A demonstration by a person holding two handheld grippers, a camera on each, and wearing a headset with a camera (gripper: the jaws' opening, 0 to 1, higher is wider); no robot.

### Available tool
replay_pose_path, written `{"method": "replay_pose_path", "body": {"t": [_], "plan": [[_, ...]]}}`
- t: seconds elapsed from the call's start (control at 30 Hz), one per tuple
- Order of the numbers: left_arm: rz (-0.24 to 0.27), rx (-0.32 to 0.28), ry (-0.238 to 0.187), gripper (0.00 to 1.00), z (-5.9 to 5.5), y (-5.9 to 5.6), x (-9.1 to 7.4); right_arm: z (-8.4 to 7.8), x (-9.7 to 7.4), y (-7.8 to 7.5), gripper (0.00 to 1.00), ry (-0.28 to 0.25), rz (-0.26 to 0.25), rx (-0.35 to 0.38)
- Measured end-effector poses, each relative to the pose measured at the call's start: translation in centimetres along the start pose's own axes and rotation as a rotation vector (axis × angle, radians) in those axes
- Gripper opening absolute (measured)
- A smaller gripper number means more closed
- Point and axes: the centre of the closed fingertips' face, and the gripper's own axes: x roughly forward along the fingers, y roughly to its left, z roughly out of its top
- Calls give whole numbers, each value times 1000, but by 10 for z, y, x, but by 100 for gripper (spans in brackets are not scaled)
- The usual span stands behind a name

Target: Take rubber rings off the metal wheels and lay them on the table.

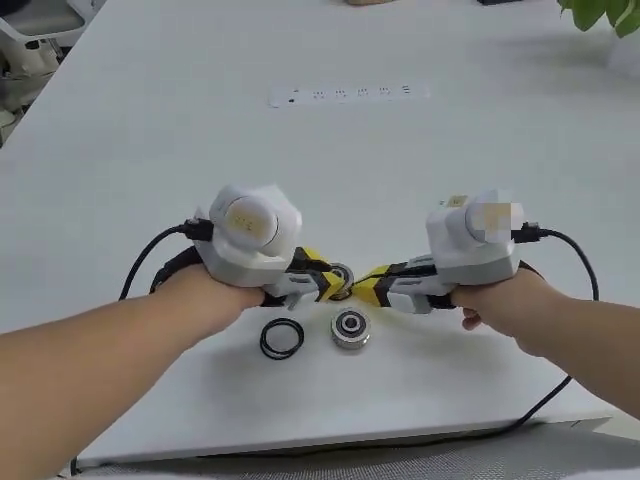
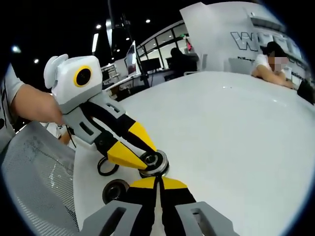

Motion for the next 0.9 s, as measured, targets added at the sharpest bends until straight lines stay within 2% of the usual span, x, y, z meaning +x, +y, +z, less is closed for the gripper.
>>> {"method": "replay_pose_path", "body": {"t": [0.03,0.1,0.13,0.33,0.37,0.4,0.43,0.53,0.6,0.9], "plan": [[2,2,2,7,0,0,0,0,0,-1,0,-13,0,66],[9,7,5,7,0,1,1,1,-1,-2,0,-32,0,128],[12,7,6,7,0,2,1,2,-1,-8,0,-38,3,150],[15,-2,-3,7,0,3,1,5,-6,-12,0,-63,4,222],[16,-4,-4,7,0,3,1,10,-7,-14,0,-92,-2,231],[18,-7,-5,7,0,3,1,16,-8,-14,0,-125,-2,279],[21,-8,-6,7,0,3,1,16,-9,-12,0,-123,19,299],[28,-9,-8,7,0,3,2,13,-8,-8,0,-124,11,283],[31,-8,-8,7,0,2,2,15,-8,-6,0,-134,20,306],[38,-4,-6,7,0,2,1,17,-10,1,0,-146,47,320]]}}
